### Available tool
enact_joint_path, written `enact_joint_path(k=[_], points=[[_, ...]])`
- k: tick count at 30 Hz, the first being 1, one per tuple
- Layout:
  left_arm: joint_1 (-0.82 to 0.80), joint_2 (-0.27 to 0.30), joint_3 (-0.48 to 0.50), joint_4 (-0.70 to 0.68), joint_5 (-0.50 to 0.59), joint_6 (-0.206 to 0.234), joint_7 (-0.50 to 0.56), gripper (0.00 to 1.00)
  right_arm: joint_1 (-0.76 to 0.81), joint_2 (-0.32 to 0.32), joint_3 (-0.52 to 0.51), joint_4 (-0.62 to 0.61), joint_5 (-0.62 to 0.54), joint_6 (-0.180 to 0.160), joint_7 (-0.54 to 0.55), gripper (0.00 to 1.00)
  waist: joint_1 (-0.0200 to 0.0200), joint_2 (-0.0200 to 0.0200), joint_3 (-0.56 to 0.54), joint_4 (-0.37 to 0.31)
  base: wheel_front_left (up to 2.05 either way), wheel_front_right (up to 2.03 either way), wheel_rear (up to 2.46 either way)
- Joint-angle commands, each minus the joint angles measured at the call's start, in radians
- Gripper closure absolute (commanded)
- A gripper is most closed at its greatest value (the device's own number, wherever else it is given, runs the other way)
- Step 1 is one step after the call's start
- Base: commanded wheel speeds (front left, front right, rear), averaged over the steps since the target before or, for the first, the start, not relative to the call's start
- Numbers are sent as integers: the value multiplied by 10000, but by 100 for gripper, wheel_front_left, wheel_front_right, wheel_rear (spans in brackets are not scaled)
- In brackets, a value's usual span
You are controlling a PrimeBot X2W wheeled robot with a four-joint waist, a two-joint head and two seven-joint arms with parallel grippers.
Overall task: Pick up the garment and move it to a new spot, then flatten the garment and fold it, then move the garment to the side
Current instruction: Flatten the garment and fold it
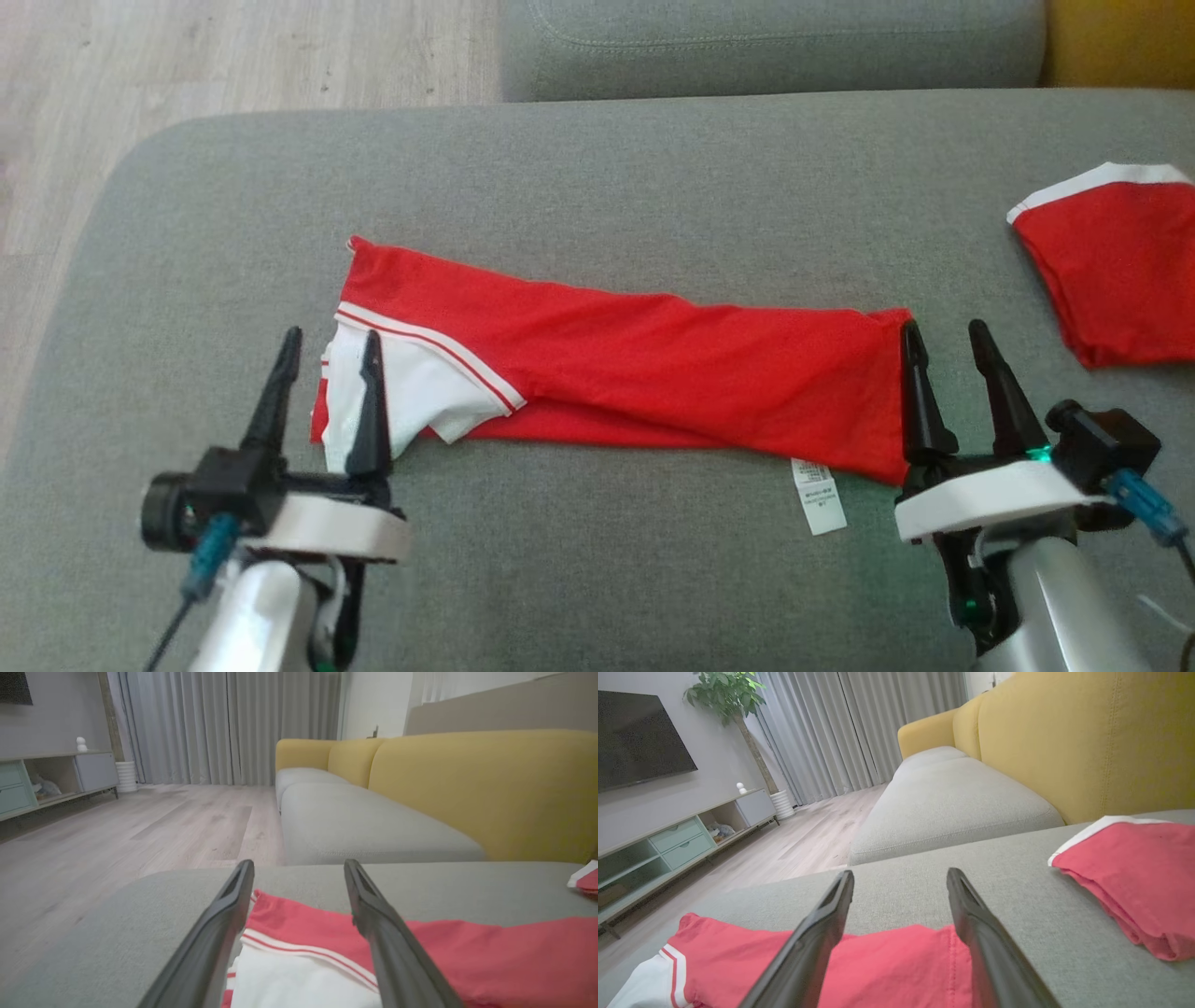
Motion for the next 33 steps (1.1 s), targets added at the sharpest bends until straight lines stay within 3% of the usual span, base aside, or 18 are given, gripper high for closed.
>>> enact_joint_path(k=[1, 10, 15, 22, 33], points=[[-2, -106, 222, -575, 77, 64, -300, 0, -143, -18, 300, -461, -48, 37, -181, 0, 1, 0, -55, 38, 0, 0, 0], [739, -678, 198, -956, 244, 128, -482, 0, 167, -18, 568, -480, -107, 37, -290, 0, 1, 0, -82, 136, 0, 0, 0], [698, -779, 208, -986, 395, -63, -485, 0, -27, -18, 90, -91, -376, 37, 107, 0, 1, 0, 122, 256, 0, 0, 0], [388, -912, 270, -900, 529, -283, -487, 0, -787, -18, -918, 1685, -585, 37, 976, 0, 1, 0, 556, 478, 0, 0, 0], [100, -1101, 406, -798, 683, -537, -487, 0, -1818, -18, -858, 4302, -880, 37, 1197, 0, 1, 0, 970, 753, 0, 0, 0]])
